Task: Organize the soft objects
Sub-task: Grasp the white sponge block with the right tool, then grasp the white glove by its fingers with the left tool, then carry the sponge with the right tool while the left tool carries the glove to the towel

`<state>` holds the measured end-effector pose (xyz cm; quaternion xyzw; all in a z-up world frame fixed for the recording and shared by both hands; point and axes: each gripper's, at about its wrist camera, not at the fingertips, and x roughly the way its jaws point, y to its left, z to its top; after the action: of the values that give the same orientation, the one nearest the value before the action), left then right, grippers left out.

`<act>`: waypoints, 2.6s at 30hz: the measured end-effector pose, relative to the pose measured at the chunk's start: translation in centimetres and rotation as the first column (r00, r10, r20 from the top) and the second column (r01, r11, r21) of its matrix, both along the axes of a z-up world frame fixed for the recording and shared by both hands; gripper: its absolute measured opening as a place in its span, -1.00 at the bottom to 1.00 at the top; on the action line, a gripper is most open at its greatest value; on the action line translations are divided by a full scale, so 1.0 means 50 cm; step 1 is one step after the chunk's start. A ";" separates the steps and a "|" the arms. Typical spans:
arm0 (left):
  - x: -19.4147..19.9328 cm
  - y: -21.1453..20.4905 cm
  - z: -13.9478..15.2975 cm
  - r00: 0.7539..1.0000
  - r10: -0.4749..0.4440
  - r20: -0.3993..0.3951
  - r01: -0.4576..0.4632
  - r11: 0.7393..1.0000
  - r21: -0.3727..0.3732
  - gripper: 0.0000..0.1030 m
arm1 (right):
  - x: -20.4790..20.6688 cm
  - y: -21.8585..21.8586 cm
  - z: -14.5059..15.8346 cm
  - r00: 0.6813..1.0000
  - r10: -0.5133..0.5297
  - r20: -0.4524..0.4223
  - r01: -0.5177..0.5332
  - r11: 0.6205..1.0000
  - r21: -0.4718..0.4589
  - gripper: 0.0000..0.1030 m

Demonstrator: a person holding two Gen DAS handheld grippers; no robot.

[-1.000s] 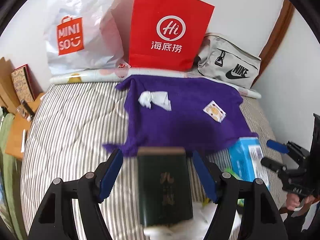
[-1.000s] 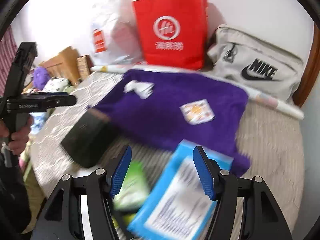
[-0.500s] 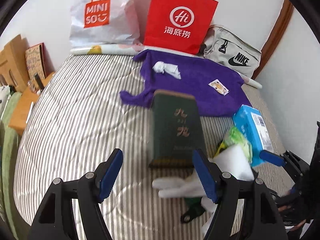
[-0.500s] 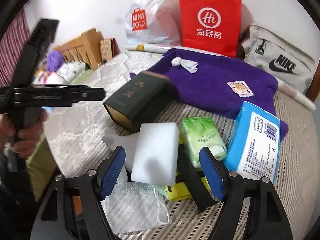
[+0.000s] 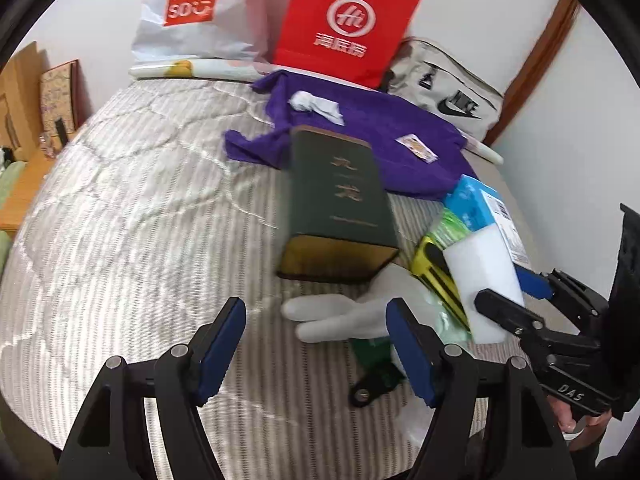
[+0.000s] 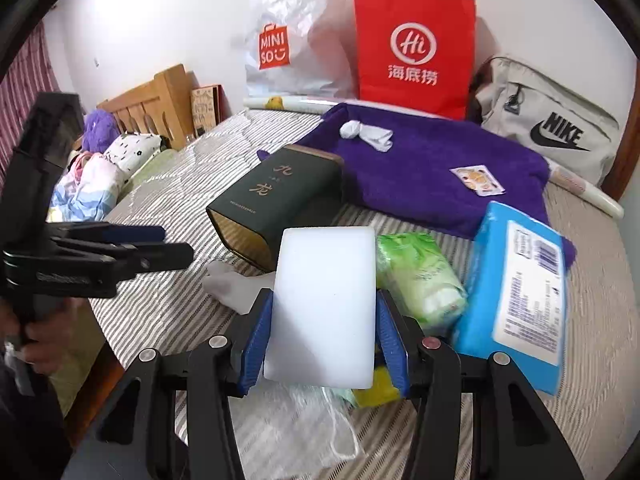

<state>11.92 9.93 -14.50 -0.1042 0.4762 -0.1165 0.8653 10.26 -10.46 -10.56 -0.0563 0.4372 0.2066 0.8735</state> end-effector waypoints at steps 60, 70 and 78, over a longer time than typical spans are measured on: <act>-0.060 -0.037 -0.012 0.999 0.031 0.019 -0.033 0.991 0.132 -0.74 | -0.071 -0.255 -0.123 0.966 -0.233 -0.107 0.233 0.972 -0.013 0.04; -0.052 -0.054 -0.048 0.999 0.012 0.036 -0.020 0.976 0.218 0.36 | -0.083 -0.248 -0.124 0.963 -0.241 -0.121 0.241 0.970 -0.014 0.08; -0.042 -0.057 -0.060 0.998 0.021 0.063 -0.034 0.977 0.212 -0.67 | -0.096 -0.246 -0.118 0.963 -0.256 -0.090 0.254 0.967 -0.028 0.01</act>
<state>9.84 7.09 -17.52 -0.0136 0.4581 -0.0560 0.8871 5.47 -22.76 -16.47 0.0028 0.4826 0.0912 0.8711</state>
